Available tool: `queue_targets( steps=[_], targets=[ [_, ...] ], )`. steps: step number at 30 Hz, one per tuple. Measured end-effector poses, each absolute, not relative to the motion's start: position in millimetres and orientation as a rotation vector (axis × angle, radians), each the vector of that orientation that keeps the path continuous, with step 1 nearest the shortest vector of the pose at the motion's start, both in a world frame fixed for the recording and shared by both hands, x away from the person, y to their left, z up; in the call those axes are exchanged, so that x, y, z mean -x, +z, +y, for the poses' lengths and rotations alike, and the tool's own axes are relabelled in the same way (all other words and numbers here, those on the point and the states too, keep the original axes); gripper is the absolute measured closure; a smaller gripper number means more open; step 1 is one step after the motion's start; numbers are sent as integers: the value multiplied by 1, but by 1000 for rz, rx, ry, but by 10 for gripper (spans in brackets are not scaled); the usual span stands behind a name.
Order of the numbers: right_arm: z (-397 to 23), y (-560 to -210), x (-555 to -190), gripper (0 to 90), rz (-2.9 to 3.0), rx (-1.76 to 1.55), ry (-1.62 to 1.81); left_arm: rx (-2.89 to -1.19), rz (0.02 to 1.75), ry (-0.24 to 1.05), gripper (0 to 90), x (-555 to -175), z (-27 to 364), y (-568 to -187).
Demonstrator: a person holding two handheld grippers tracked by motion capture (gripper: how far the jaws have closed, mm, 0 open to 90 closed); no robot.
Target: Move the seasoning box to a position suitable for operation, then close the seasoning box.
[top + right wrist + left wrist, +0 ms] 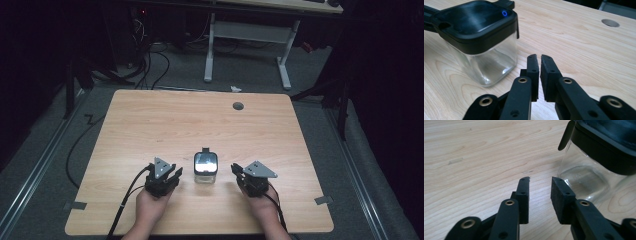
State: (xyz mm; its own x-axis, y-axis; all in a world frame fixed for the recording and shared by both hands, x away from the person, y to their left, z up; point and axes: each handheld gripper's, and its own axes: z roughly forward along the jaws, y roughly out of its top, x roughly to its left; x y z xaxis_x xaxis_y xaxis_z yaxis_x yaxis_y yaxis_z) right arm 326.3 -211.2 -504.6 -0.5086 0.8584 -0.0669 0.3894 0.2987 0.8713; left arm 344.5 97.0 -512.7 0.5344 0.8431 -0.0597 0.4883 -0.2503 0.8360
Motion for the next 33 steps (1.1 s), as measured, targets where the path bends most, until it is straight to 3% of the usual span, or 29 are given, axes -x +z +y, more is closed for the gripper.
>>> queue_targets(
  steps=[15,33],
  targets=[
    [-248,-510,-318,691,1948,-1206,1099,-1885,1119,566,498,-334,141,-508],
    [-271,-509,-309,589,1900,-1248,1062,-1889,1162,633,429,-334,196,-512]
  ],
)
